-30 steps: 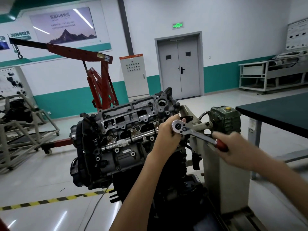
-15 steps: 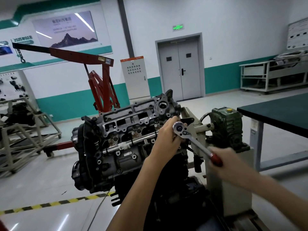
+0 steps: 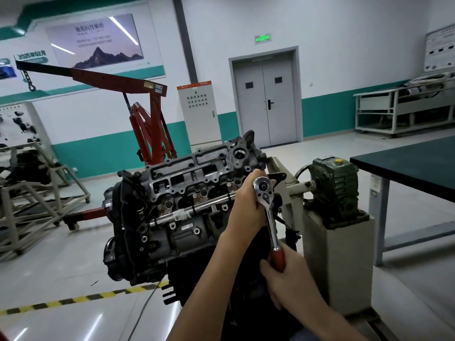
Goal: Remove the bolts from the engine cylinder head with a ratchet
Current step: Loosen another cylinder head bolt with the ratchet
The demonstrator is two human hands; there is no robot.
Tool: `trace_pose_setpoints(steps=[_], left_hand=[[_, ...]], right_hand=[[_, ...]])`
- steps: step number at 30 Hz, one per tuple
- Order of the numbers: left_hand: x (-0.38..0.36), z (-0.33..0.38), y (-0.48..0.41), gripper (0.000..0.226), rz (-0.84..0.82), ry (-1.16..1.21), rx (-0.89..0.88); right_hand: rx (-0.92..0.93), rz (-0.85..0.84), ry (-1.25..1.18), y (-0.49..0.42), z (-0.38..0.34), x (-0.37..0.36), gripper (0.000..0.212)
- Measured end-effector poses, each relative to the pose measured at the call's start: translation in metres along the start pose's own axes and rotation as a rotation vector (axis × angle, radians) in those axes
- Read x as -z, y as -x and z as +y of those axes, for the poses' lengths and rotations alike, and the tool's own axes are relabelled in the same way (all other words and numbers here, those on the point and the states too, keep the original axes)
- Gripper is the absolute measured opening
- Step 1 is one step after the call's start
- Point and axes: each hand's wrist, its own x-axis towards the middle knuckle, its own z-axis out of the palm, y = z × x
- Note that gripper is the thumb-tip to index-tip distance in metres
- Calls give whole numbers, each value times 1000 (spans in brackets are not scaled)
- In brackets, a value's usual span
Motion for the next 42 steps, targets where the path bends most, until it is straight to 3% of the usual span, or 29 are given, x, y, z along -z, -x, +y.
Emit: trace_pose_setpoints(steps=[3, 5, 9, 13, 15, 19, 22, 24, 28, 32, 35, 37, 42], left_hand=[[3, -1, -1, 14, -24, 13, 27], [6, 0, -2, 14, -70, 18, 24], [12, 0, -17, 37, -170, -12, 52], [7, 1, -21, 46, -148, 8, 90], [0, 2, -18, 46, -53, 49, 74], [-13, -1, -16, 47, 115, 64, 55], [-16, -1, -14, 50, 144, 87, 109], [-15, 0, -13, 49, 123, 74, 114], [-4, -1, -17, 48, -14, 30, 119], [7, -1, -25, 50, -179, -42, 115], [6, -1, -25, 50, -132, -29, 108], [-1, -1, -20, 48, -29, 21, 109], [-18, 0, -14, 49, 149, 101, 124]], right_hand=[[-6, -26, 45, -2, -3, 5, 35], [85, -58, 257, -11, -6, 39, 35], [242, -313, 673, -54, -28, 117, 38], [371, -279, 913, -84, -43, 143, 33], [319, -254, 822, -71, -29, 133, 27], [143, -70, 351, -18, 0, 63, 34], [-44, -15, -75, 2, 3, -5, 37], [-84, -43, -167, 5, -1, -21, 37], [61, -91, 246, -9, -3, 45, 32], [228, -327, 785, -62, -27, 126, 15], [326, -298, 1035, -85, -41, 145, 20], [272, -268, 949, -73, -33, 134, 24], [43, -36, 227, -5, -2, 38, 30]])
